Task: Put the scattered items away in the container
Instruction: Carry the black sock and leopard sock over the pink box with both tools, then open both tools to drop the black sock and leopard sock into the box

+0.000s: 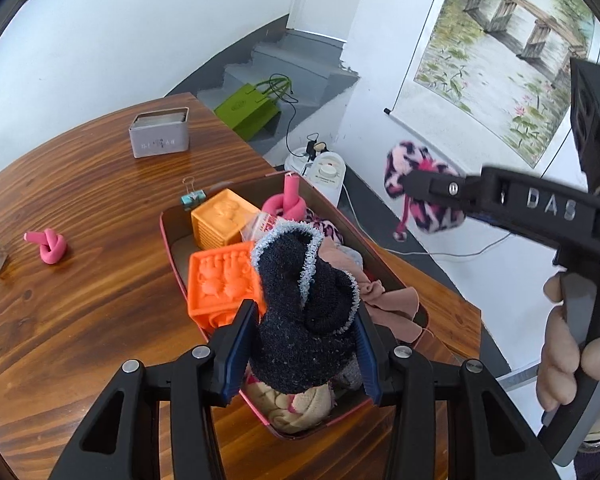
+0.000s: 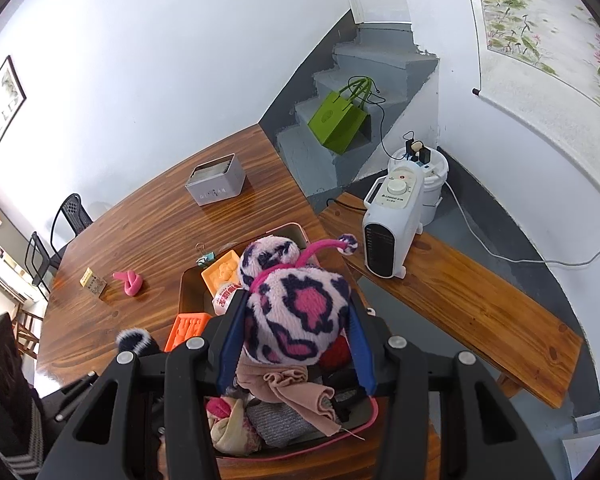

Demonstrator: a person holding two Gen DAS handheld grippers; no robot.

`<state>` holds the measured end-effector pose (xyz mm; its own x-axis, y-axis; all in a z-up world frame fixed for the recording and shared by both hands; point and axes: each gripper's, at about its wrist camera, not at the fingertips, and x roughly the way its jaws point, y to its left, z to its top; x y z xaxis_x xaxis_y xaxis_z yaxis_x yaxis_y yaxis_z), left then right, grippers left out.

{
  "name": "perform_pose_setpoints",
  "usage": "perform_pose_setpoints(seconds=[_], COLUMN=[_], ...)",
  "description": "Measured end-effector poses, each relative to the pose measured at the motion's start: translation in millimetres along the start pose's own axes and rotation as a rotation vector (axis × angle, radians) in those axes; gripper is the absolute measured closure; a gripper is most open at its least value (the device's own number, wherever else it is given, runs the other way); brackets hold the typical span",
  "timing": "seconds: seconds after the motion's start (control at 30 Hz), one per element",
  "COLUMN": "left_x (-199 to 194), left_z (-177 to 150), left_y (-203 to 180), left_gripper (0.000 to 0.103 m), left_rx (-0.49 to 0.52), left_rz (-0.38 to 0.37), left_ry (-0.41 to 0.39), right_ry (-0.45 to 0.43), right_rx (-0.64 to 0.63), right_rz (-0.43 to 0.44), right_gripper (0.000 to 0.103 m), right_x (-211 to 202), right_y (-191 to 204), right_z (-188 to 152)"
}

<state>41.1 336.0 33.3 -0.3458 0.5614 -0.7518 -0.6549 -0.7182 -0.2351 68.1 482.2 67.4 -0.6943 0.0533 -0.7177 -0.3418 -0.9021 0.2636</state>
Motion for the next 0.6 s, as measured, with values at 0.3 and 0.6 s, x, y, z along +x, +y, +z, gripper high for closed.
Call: perform_pose_setpoints(seconds=[0.3,0.6], left_x=[3.0,-18.6], left_z=[-13.1,-22.4], left_y=[10.2,41.5], left_gripper=[0.051,0.051], left_rx=[-0.026,-0.098], left_rz=[-0.008,0.043], left_ry=[0.042,0.019], right_ry=[0.010,0.032], right_rx=[-0.024,-0.066], right_rz=[0.024,0.061], right_gripper=[0.052,0.052], right_x=[12.4,32.6], right_y=[8.1,31.8], right_z=[6.5,12.9])
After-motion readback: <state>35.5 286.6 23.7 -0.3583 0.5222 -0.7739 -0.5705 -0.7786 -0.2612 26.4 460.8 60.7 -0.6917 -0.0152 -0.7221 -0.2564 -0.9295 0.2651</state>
